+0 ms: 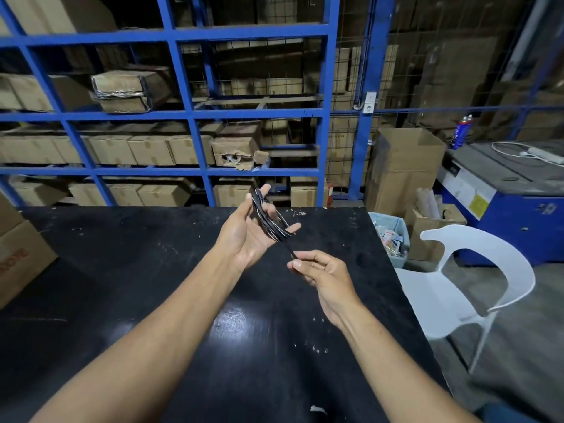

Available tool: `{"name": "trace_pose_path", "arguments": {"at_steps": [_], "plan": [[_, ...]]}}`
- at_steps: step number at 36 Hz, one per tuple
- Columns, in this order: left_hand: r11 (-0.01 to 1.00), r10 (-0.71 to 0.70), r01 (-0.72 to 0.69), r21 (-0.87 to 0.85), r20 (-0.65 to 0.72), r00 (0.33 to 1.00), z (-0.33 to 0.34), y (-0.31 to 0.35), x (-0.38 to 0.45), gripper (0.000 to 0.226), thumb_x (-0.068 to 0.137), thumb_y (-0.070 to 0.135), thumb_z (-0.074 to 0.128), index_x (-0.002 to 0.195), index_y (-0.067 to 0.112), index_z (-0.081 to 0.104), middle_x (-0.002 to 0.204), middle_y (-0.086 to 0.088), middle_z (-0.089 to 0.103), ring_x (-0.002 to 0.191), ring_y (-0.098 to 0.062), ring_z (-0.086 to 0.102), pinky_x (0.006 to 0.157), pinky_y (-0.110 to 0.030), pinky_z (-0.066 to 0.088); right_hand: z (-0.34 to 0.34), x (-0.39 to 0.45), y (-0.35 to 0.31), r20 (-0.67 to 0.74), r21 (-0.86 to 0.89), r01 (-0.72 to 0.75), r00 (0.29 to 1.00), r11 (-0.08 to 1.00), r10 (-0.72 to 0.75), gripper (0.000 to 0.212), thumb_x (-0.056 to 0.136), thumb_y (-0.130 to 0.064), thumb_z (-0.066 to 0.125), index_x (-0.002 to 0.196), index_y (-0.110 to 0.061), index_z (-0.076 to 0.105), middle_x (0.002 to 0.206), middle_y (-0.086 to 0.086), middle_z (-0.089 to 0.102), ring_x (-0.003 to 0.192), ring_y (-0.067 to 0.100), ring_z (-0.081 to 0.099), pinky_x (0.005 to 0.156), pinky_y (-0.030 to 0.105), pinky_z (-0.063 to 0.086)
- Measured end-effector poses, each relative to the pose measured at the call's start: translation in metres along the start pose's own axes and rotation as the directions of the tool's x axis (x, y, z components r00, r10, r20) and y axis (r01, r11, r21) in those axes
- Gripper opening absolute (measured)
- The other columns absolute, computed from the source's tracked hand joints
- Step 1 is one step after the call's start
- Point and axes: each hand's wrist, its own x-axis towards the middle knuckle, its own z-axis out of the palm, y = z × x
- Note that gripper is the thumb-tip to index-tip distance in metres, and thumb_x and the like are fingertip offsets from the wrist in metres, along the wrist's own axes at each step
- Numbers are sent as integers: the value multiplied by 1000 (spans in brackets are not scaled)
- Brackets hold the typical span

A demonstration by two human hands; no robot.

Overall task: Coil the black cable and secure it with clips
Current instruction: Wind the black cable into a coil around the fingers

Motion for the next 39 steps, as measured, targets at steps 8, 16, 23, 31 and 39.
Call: {"name": "trace_pose_path", "arguments": {"at_steps": [8,16,23,31,39], "plan": [[978,-202,194,76,120,972,-8,3,-9,44,112,36,40,141,16,65,58,10,29,43,-4,34,82,-36,58,-11,20,-16,65,-350,176,984,920,-164,18,81,-8,89,83,-24,84,86,-2,82,79,3,70,82,23,56],[955,-246,224,196,96,965,-10,-1,-16,45,111,44,40,107,11,71,58,10,16,47,-6,13,51,-20,39,-15,31,-32,154,-350,175,980,920,-127,28,75,9,87,79,-19,82,79,4,82,72,8,75,75,18,58],[942,-278,240,234,142,950,-14,-7,-22,42,110,44,44,76,18,45,60,10,17,46,-6,14,52,-19,34,-13,26,-28,27,-193,118,993,974,-115,41,80,12,83,111,-12,69,88,7,83,83,14,79,80,25,63],[937,-268,225,267,137,954,-16,-12,-18,42,108,43,48,74,19,43,60,9,18,46,-7,15,56,-21,30,-10,15,-17,-38,-162,140,988,977,-148,26,89,6,75,83,-17,85,87,9,84,81,14,76,76,22,59],[886,-307,242,394,109,945,-14,-15,-20,44,109,44,47,72,20,44,61,9,16,47,-8,14,55,-21,36,-18,19,-27,-145,-405,170,958,899,-247,26,93,-7,67,92,-31,76,96,-4,81,81,12,69,74,28,54]]}}
